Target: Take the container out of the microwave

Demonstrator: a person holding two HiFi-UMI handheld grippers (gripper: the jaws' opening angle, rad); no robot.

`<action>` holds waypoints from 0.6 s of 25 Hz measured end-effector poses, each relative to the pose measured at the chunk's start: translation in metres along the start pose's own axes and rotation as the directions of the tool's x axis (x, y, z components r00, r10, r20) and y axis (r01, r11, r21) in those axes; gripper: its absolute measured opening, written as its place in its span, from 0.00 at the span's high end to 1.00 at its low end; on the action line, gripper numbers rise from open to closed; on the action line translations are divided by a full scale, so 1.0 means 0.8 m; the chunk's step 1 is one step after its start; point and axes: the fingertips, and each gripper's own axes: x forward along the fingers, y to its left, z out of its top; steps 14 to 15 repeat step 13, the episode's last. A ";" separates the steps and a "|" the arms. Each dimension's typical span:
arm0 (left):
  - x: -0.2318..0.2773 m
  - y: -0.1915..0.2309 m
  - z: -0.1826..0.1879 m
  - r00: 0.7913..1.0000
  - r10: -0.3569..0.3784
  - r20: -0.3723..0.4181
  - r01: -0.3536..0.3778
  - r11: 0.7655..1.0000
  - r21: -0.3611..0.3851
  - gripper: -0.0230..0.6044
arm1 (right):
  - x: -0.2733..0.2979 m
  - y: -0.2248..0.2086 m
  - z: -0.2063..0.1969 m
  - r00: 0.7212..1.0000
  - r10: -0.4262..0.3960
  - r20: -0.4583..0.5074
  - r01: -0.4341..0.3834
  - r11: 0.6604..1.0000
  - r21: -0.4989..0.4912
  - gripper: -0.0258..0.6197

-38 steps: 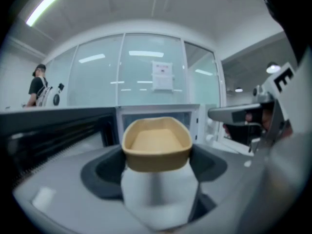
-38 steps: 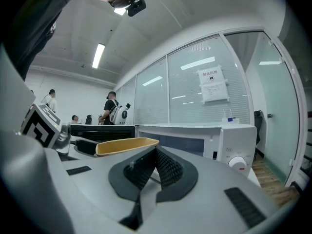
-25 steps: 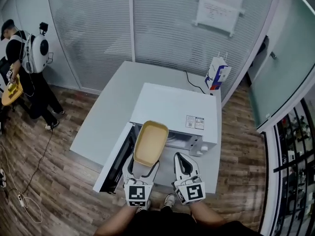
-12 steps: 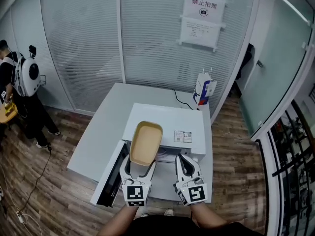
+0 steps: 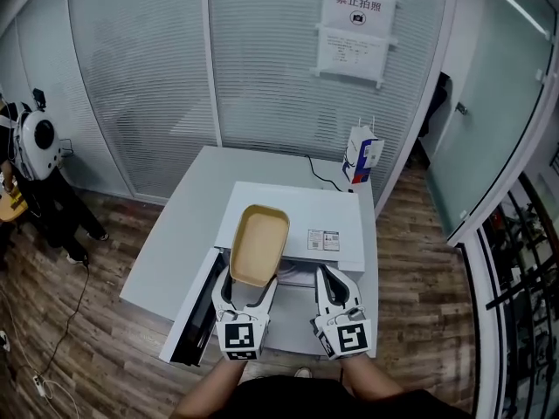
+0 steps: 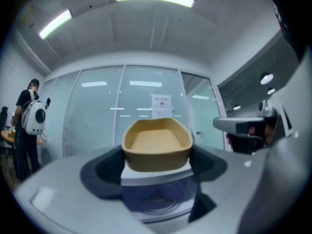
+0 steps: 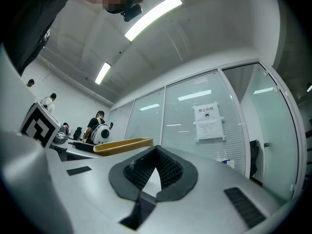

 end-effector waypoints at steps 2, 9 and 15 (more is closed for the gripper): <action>0.002 0.000 0.001 1.000 0.004 0.002 -0.004 1.000 0.004 0.30 | 0.002 -0.003 0.000 1.000 -0.003 0.001 0.003 1.000 -0.005 0.96; 0.001 -0.007 -0.012 1.000 0.009 -0.022 -0.009 1.000 0.013 0.30 | 0.000 -0.009 -0.002 1.000 -0.006 0.007 0.006 1.000 -0.005 0.96; 0.002 -0.004 -0.006 1.000 0.019 -0.014 -0.019 0.999 0.034 0.30 | 0.008 -0.011 0.000 1.000 -0.002 0.019 0.002 1.000 0.001 0.96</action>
